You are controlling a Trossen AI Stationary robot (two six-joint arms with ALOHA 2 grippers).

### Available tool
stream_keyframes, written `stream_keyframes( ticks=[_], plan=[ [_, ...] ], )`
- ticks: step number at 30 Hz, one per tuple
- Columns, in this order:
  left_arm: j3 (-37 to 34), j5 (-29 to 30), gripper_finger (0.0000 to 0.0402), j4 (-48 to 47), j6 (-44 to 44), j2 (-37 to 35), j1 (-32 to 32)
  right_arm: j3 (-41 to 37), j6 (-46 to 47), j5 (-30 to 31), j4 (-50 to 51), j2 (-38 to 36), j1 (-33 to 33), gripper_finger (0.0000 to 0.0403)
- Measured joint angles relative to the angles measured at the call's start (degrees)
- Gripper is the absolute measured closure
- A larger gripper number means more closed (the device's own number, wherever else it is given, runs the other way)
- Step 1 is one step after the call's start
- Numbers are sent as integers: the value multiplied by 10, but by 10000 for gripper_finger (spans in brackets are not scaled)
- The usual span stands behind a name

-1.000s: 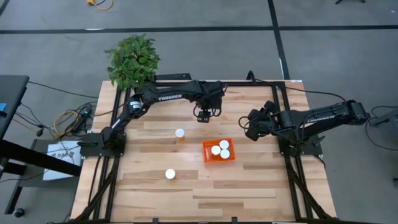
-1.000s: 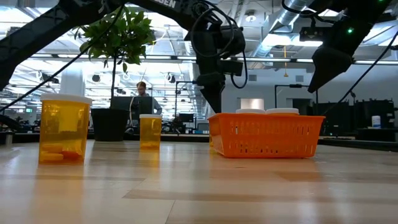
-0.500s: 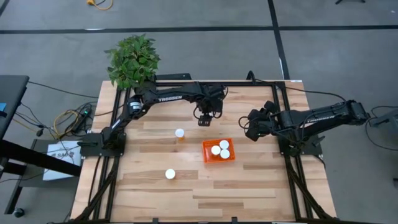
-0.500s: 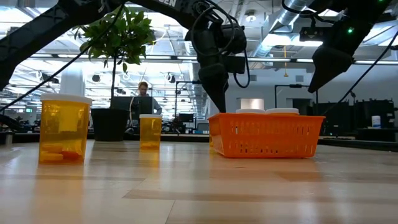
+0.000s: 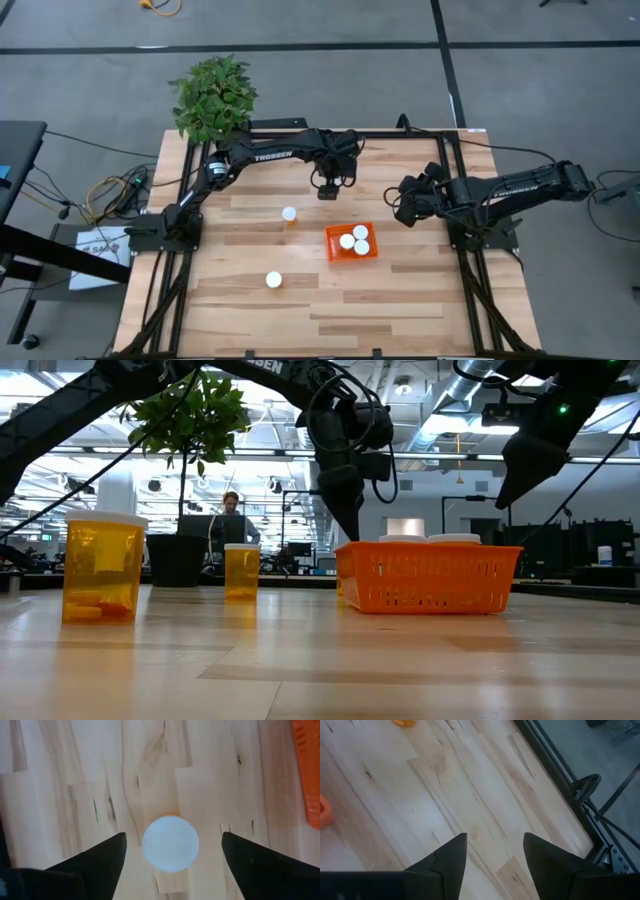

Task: Pick and place pill bottles into a basket
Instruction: Put the orange pill bottle into the orange bin

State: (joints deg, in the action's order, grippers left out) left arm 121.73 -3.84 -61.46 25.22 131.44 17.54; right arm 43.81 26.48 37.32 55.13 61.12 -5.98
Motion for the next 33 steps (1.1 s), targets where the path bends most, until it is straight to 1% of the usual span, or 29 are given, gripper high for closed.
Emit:
stream_keyframes(
  ticks=[9, 12, 18, 33],
  plan=[
    [-1, -5, 81, 0, 6, 0, 11, 0, 0, 0, 0, 0, 0, 214],
    [-12, -6, 81, 17, 6, -1, 14, 0, 0, 0, 0, 0, 0, 214],
    [-28, -7, 81, 19, 6, -1, 13, 0, 0, 0, 0, 0, 1, 214],
    [-28, -9, 81, 26, 6, -1, 14, 0, -1, 0, 0, 0, 12, 214]
  ],
)
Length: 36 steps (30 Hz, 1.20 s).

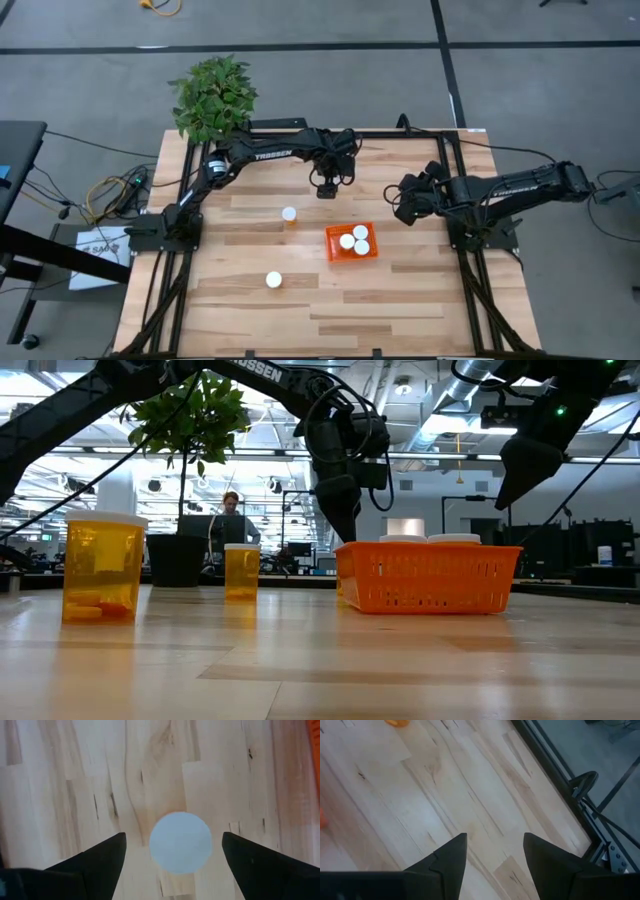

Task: Pick and place pill bottles into a basket
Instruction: Put the orange pill bottle into the orange bin

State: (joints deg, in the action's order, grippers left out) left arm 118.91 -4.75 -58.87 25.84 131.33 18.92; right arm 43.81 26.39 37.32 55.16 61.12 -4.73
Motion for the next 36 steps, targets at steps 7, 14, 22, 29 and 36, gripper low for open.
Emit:
stream_keyframes(
  ticks=[7, 14, 22, 29, 36],
  plan=[
    [1, 0, 81, 6, 0, 7, 0, 0, 0, 0, 0, 0, 0, 214],
    [0, 0, 81, -17, 0, 42, -2, 0, 0, -2, -2, 0, 0, 214],
    [0, 0, 81, -3, 0, 45, -2, -1, 1, -21, -3, 0, 0, 214],
    [0, -11, 81, -1, -1, 45, -3, -1, 0, -22, -3, 0, 0, 214],
    [0, -10, 81, -1, -5, 45, -3, -1, 0, -22, -4, 0, 0, 214]
  ],
)
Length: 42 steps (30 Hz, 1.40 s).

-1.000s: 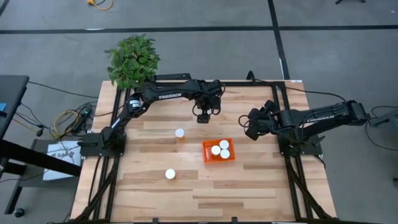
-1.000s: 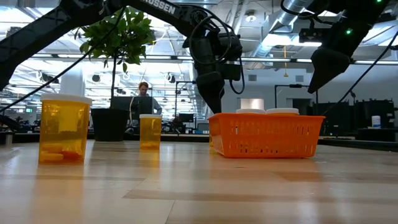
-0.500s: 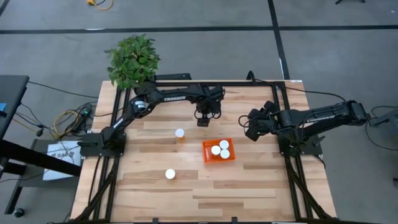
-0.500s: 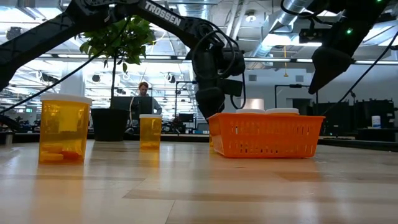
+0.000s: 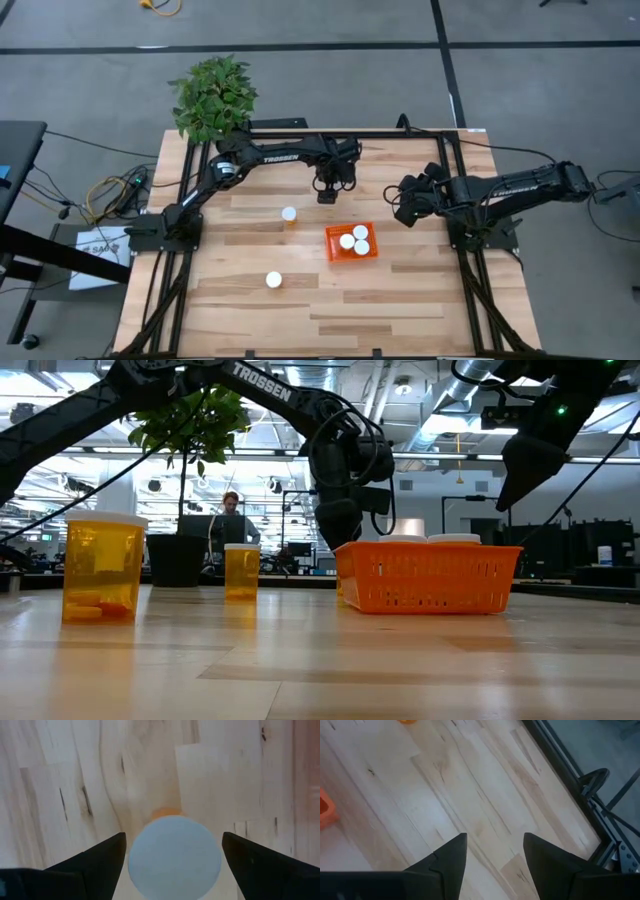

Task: Pick and place pill bottles into a basket
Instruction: Put the orange pill bottle into the orange bin

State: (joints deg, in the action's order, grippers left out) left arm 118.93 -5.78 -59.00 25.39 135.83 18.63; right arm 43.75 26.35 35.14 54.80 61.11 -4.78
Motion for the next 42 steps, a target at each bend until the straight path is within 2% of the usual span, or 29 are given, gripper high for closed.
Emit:
stream_keyframes(
  ticks=[21, 35, 42],
  plan=[
    [0, 1, 84, 0, -1, 0, 0, 0, 0, -8, 0, 0, 0, 214],
    [0, 2, 191, 2, -1, 1, 0, 0, 0, -8, -1, 0, 0, 214],
    [0, -3, 212, -2, 0, 1, 0, 0, 0, -8, -5, 0, 0, 214]
  ],
)
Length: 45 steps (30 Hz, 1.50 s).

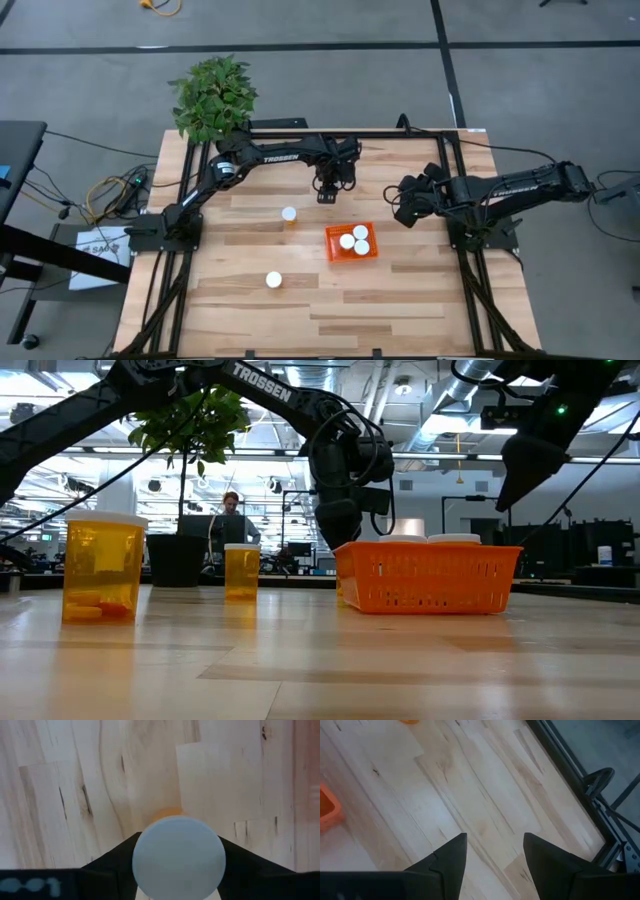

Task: Pick and place pill bottles into a basket
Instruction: Put the orange pill bottle into the orange bin

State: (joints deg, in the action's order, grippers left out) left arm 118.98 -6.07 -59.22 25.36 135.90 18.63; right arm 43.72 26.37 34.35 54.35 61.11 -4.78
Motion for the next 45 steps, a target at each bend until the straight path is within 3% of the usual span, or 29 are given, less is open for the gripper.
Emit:
stream_keyframes(
  ticks=[13, 27, 45],
  plan=[
    [20, -2, 203, -37, 0, 1, 0, 0, -1, 0, -5, 0, 0, 214],
    [117, -4, 208, -136, 8, 0, 0, 0, -14, 0, -13, 0, 0, 214],
    [125, -56, 207, -191, -30, -24, -36, 0, -28, -15, -13, 0, 0, 214]
  ],
)
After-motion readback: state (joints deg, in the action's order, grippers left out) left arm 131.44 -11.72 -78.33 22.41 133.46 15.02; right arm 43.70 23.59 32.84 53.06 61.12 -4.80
